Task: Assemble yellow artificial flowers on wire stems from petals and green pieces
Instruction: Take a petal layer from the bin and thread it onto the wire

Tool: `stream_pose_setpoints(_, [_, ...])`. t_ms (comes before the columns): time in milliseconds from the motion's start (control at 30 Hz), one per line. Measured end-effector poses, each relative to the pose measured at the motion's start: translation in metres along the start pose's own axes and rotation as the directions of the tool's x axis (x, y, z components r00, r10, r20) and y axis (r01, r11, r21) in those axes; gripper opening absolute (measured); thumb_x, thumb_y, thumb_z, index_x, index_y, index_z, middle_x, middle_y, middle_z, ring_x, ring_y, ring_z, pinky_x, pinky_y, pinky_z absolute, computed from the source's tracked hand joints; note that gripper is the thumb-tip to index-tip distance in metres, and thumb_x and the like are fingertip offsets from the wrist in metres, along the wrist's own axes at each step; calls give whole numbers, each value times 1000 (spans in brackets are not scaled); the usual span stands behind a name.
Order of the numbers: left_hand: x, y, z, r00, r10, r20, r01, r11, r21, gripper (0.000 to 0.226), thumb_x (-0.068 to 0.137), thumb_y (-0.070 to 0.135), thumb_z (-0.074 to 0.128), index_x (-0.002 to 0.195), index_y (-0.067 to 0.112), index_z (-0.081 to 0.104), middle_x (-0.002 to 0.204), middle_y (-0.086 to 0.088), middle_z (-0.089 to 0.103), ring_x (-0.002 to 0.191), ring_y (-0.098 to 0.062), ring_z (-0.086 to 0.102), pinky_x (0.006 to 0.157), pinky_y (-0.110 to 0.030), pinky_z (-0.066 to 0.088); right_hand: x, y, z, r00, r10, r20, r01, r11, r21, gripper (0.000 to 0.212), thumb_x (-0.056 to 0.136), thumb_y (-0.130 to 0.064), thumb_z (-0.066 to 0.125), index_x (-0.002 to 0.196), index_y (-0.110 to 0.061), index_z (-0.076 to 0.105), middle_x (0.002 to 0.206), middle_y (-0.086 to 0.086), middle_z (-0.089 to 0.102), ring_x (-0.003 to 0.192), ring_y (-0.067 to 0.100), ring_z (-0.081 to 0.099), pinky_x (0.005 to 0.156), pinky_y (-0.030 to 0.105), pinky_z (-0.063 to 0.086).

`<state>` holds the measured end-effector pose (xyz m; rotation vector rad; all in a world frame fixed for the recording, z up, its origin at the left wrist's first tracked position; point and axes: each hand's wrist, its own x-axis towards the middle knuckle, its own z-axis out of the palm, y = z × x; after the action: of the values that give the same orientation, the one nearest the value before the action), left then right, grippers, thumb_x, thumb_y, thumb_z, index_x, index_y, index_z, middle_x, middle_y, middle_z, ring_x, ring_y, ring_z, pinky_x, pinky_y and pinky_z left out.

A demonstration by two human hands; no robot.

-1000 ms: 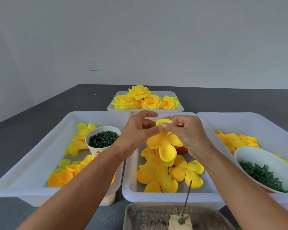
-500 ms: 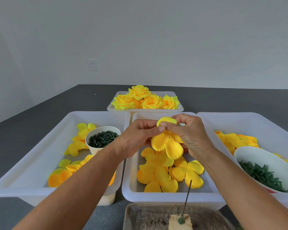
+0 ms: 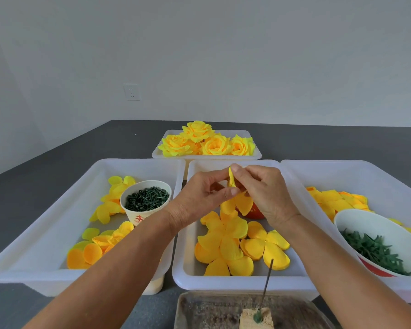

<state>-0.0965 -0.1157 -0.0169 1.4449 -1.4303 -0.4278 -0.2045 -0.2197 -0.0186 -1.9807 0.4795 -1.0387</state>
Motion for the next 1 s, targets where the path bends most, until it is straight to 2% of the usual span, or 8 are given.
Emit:
stream_pose_setpoints(167, [3, -3, 0, 998, -48, -39, 49, 998, 35, 50, 74, 24, 73, 120, 33, 54, 111, 1, 60, 97, -15, 60, 85, -24, 51, 0, 0, -1, 998, 40, 41, -43, 996, 77, 23, 83, -21, 69, 77, 2, 69, 71, 21, 67, 69, 33, 65, 69, 42, 54])
stream_pose_setpoints(233, [3, -3, -2, 992, -85, -91, 89, 995, 41, 60, 73, 27, 74, 129, 27, 51, 116, 2, 58, 90, -11, 61, 79, -17, 51, 2, 4, 0, 998, 50, 34, -52, 998, 37, 22, 85, -12, 62, 68, 3, 64, 61, 15, 61, 57, 21, 57, 60, 34, 49])
stream_pose_setpoints(333, [3, -1, -3, 985, -133, -114, 138, 989, 44, 62, 77, 26, 72, 134, 15, 50, 126, 0, 57, 93, -18, 65, 83, -28, 54, 3, 8, 1, 999, 36, 32, -34, 998, -51, 33, 87, -7, 55, 55, -13, 52, 43, -11, 42, 44, 3, 40, 47, 14, 33])
stream_pose_setpoints(467, [2, 5, -2, 986, -136, -98, 130, 990, -59, 42, 83, 20, 68, 123, 12, 58, 115, -4, 64, 77, -11, 67, 69, -21, 54, 3, 9, -1, 999, -36, -6, 35, 998, -59, 25, 89, -18, 62, 64, -13, 62, 52, -8, 54, 47, -3, 53, 48, 8, 39])
stream_pose_setpoints(567, [1, 5, -2, 990, -131, -60, 126, 989, -80, 30, 84, 20, 66, 113, 11, 62, 108, -8, 68, 82, -9, 67, 72, -20, 55, 3, 9, -2, 1000, -5, -10, 5, 1000, 5, 25, 81, -26, 70, 62, -10, 63, 53, -1, 59, 44, 2, 57, 48, 18, 49])
stream_pose_setpoints(700, [3, -1, -2, 979, -192, -67, 186, 979, -88, 60, 82, 19, 69, 136, 16, 45, 116, -6, 64, 104, -14, 62, 89, -24, 50, 2, 6, -1, 991, 109, 75, -123, 965, 233, 35, 78, -24, 72, 68, 8, 62, 57, 8, 61, 49, 8, 58, 51, 19, 48])
stream_pose_setpoints(833, [4, -1, -5, 976, -186, -113, 161, 967, -199, 47, 85, 14, 64, 130, 16, 51, 108, -10, 67, 98, -20, 66, 86, -27, 52, 2, 2, -5, 955, 156, 252, -247, 887, 389, 17, 87, -15, 61, 80, -4, 71, 74, 7, 71, 67, 15, 66, 64, 22, 53])
stream_pose_setpoints(1000, [4, -1, -5, 975, -188, -115, 159, 962, -223, 35, 82, 14, 67, 115, 14, 56, 98, -5, 68, 84, -15, 67, 76, -24, 54, 3, 1, -6, 954, 211, 211, -278, 886, 371, 19, 83, -16, 67, 83, 3, 69, 73, 6, 72, 57, 13, 61, 58, 21, 52])
